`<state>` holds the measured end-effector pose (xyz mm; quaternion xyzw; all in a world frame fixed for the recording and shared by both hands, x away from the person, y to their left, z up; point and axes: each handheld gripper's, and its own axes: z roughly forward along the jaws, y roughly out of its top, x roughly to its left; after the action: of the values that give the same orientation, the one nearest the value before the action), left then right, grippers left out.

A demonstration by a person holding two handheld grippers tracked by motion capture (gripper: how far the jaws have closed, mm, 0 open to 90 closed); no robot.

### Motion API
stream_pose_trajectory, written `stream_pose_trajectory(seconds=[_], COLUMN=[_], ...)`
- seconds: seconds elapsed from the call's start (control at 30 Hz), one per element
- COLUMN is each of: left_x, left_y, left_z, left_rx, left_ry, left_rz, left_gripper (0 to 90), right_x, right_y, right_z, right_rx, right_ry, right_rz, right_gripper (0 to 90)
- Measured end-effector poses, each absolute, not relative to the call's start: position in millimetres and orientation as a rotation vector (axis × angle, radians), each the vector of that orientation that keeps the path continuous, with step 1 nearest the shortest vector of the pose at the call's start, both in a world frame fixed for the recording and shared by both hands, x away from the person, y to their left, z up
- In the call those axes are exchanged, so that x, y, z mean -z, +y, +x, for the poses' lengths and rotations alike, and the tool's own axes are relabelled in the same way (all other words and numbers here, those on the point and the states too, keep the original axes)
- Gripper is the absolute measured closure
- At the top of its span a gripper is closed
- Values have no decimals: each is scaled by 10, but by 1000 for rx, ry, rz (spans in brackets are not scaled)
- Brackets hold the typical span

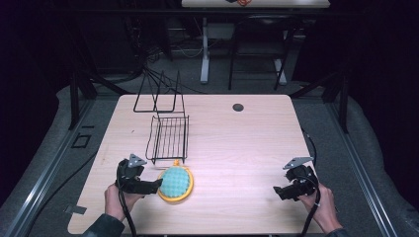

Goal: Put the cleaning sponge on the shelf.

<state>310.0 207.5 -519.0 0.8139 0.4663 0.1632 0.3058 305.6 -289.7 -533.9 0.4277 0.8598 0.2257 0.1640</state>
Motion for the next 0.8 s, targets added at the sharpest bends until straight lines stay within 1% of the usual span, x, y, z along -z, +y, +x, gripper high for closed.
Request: stream_pose_trajectory(seconds=[0.2,0.23,0.27,0.37,0.6,0.7,0.8], left_x=[5212,5211,5208,5201,5230,5270,5292], left_y=[1956,1933,1914,1886,1859,1818,1791], left_z=[3174,3184,3195,3234,3351,3404,3446], left_rx=[-392,-397,-406,-416,-366,-374,-351], left_ry=[1219,1212,1211,1216,1237,1265,1278], left_rz=[2162,2179,2192,2193,2194,2204,2211], left_gripper=[159,189,239,284,313,317,333], right_x=[5348,5348,5349,5353,5355,5355,5355], right_y=[-2892,-2886,-2883,-2883,-2871,-2880,-2884], right_z=[3062,3059,3058,3061,3062,3063,3063], right_rx=[-638,-640,-641,-635,-632,-635,-637], right_ry=[2458,2460,2461,2463,2469,2466,2467], right_rz=[1213,1214,1211,1203,1204,1202,1210], right_gripper=[93,94,94,95,96,96,97])
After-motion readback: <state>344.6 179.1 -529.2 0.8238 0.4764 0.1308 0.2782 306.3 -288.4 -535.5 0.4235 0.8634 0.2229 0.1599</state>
